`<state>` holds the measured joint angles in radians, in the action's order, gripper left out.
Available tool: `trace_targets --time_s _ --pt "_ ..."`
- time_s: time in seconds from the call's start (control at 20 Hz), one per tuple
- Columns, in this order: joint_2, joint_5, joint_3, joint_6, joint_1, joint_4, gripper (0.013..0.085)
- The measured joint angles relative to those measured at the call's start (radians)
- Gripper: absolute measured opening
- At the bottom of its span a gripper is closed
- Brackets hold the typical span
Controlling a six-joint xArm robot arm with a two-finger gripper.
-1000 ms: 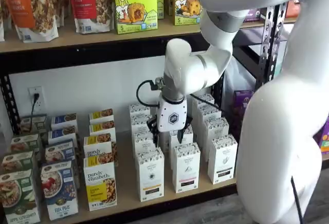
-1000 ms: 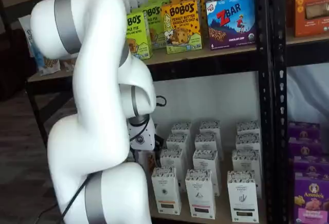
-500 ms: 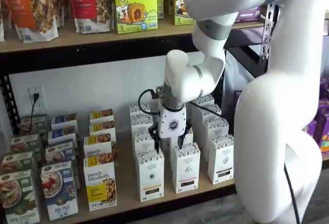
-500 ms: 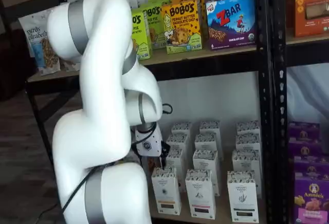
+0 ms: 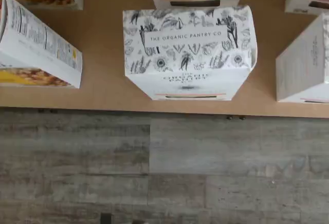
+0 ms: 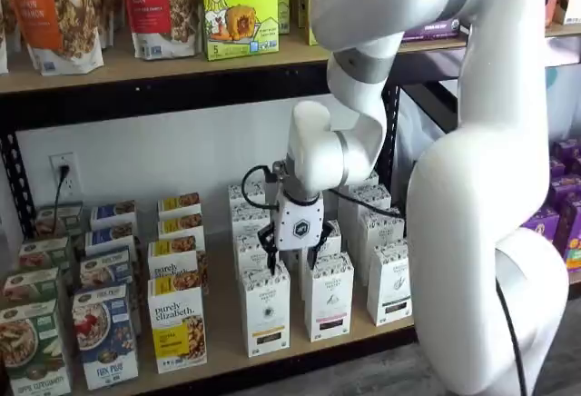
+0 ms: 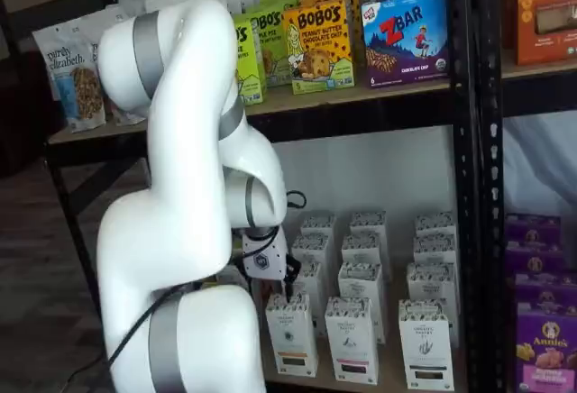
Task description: Pick up the white box with a yellow strip in the middle, on the bottom shelf, the fourth box from the left
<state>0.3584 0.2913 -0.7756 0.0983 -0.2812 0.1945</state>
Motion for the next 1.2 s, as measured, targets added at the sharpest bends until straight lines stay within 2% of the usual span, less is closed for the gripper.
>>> trace_targets --time_s 0.8,1.2 --pt "0.177 0.019 -0.186 -0.067 0.021 0.051 0.0850" --pt "0.235 0.017 -0.246 -0.069 0.025 0.047 0.0850"
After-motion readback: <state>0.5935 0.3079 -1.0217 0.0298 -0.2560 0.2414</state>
